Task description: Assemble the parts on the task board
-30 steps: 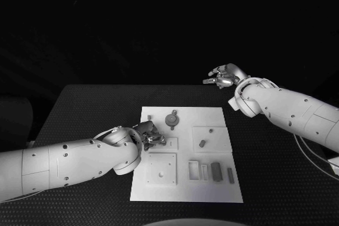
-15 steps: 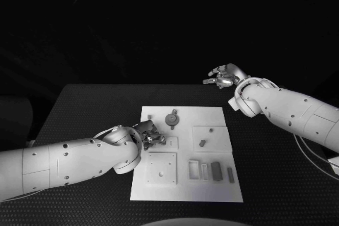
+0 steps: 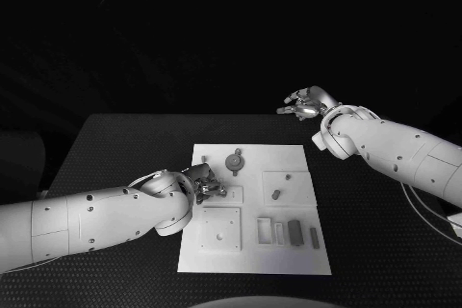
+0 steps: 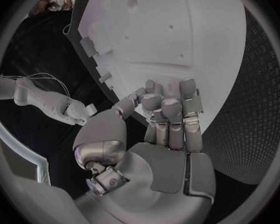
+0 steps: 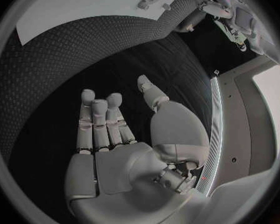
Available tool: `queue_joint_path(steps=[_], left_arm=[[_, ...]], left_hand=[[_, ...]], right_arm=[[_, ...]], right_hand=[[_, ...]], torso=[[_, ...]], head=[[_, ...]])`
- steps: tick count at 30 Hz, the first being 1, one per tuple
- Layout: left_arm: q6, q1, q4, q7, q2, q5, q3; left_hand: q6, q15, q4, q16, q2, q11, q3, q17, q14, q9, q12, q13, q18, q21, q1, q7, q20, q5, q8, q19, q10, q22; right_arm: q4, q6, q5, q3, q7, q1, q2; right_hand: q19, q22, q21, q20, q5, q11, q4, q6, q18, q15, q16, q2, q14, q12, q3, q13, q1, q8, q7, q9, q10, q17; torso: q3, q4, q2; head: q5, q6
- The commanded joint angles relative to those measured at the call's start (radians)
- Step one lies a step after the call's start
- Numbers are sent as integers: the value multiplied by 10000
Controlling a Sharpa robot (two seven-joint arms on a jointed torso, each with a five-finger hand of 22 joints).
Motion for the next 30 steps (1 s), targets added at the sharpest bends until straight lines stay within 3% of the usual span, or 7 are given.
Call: queue_joint_path(steps=[1, 6, 8, 13, 19, 23, 30], left_arm=[[333, -37, 73, 20, 48, -16, -20], [438, -40, 86, 49, 114, -48, -20], [541, -40, 84, 41, 136, -78, -20], [673, -40, 75, 25, 158, -90, -20], [703, -41, 74, 37, 169, -93, -19], [826, -41, 84, 33, 186, -101, -19], [961, -46, 91, 10, 212, -318, -18]], left_hand=[[1981, -113, -5, 71, 117, -161, 79, -17, -137, 23, 48, -13, 164, -12, 210, -1054, -86, 63, 25, 108, -85, 204], [2089, -96, 4, 169, -80, -179, -1, -96, -129, 54, 106, -4, 164, 17, 250, -1079, -90, 467, 57, 136, -45, 205], [2111, -73, 12, 210, -238, -167, -140, -138, -132, 57, 129, -1, 174, 30, 304, -1080, -85, 445, 53, 150, -29, 205], [2137, -38, 56, 284, -229, -162, -669, -250, -166, 52, 145, -16, 193, 15, 400, -1064, -43, 113, 30, 133, -32, 187], [2172, -7, 105, 339, 63, -164, -824, -337, -187, 38, 148, -38, 201, -22, 316, -1065, -12, 55, 8, 111, -38, 175], [2197, 8, 31, 396, 287, -168, -773, -393, -204, 32, 164, -48, 216, -33, 238, -1075, 3, 289, -2, 87, -46, 188], [2275, 17, -6, 573, 379, -189, -253, -477, -221, 46, 272, -28, 252, 39, -18, -1102, 13, 562, 28, 93, -47, 227]], right_arm=[[3, 136, 3, 3, 51, -6, 6], [6, 141, 3, 3, 49, -7, 10], [12, 143, 3, 3, 47, -7, 9], [14, 151, 3, 3, 43, -8, 12], [9, 155, 3, 3, 41, -9, 19], [7, 168, 3, 3, 30, -11, 24], [6, 177, 3, 3, 24, -17, 31]], right_hand=[[-16, 11, -22, 71, 4, -47, 9, 87, 149, -60, 59, 11, 3, 67, -60, -14, -89, 36, 3, -15, -1477, -12], [-20, 11, -25, 72, 4, -46, 13, 86, 149, -58, 59, 11, -2, 68, -63, -21, -103, 36, 4, -17, -1484, -17], [-21, 11, -26, 73, 4, -46, 16, 86, 149, -58, 59, 13, -4, 69, -64, -24, -109, 37, 4, -17, -1486, -20], [-23, 11, -28, 73, 4, -46, 16, 85, 149, -58, 59, 14, -6, 70, -65, -27, -113, 37, 4, -18, -1488, -22], [-24, 11, -29, 73, 4, -45, 16, 84, 149, -57, 60, 15, -8, 71, -64, -32, -117, 38, 5, -19, -1491, -25], [-26, 11, -30, 73, 4, -46, 13, 84, 149, -57, 60, 15, -10, 72, -63, -35, -116, 38, 4, -20, -1493, -27], [-28, 12, -32, 72, 4, -46, 8, 83, 149, -57, 61, 14, -12, 75, -62, -39, -114, 38, 4, -21, -1495, -29]], torso=[[-2, -2, 3], [-2, 0, 2], [-1, 0, 2], [3, -3, 1], [4, 1, 1], [3, -5, 3], [7, 7, 0]], head=[[-9, 5], [-16, 4], [-23, 5], [-21, 10], [-16, 16], [-14, 21], [-3, -5]])
